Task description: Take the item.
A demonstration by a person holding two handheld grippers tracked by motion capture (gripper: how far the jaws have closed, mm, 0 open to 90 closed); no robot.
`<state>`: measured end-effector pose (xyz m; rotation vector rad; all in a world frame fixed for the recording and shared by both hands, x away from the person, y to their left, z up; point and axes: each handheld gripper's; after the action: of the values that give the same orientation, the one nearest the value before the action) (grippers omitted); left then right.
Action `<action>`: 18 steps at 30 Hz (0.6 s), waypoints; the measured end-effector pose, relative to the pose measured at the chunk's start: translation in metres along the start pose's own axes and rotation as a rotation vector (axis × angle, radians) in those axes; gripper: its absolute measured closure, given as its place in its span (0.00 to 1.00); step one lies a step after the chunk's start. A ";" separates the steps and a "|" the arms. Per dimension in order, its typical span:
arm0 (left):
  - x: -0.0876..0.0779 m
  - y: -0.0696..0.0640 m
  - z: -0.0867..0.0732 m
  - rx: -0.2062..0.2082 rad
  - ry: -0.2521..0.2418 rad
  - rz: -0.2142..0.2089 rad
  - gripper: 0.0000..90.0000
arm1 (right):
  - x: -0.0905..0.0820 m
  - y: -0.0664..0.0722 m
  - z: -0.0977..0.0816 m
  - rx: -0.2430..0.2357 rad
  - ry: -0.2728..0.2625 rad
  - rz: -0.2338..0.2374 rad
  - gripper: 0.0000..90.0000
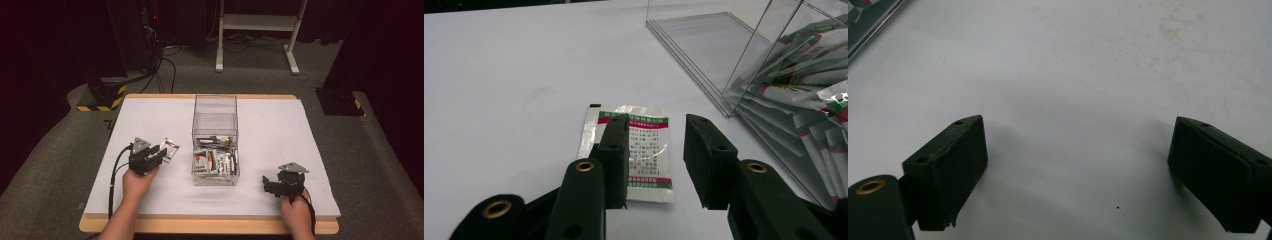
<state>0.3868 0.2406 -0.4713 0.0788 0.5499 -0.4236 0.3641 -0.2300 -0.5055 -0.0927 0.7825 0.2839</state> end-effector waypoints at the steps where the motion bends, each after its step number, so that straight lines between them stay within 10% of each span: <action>1: -0.002 0.000 -0.001 0.003 0.004 0.002 0.68 | 0.000 0.000 0.000 0.000 0.000 0.000 0.10; 18: -0.021 -0.005 -0.047 0.087 0.159 -0.008 0.54 | 0.000 0.000 0.000 -0.003 -0.001 0.000 0.10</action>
<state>0.3453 0.2523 -0.5003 0.1957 0.6885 -0.4511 0.3642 -0.2301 -0.5055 -0.0954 0.7813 0.2850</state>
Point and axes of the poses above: each handheld gripper's, and its own axes: x roughly forward along the jaws, z roughly out of its top, y roughly to its left, and after that the axes turned 4 degrees about x, right-handed
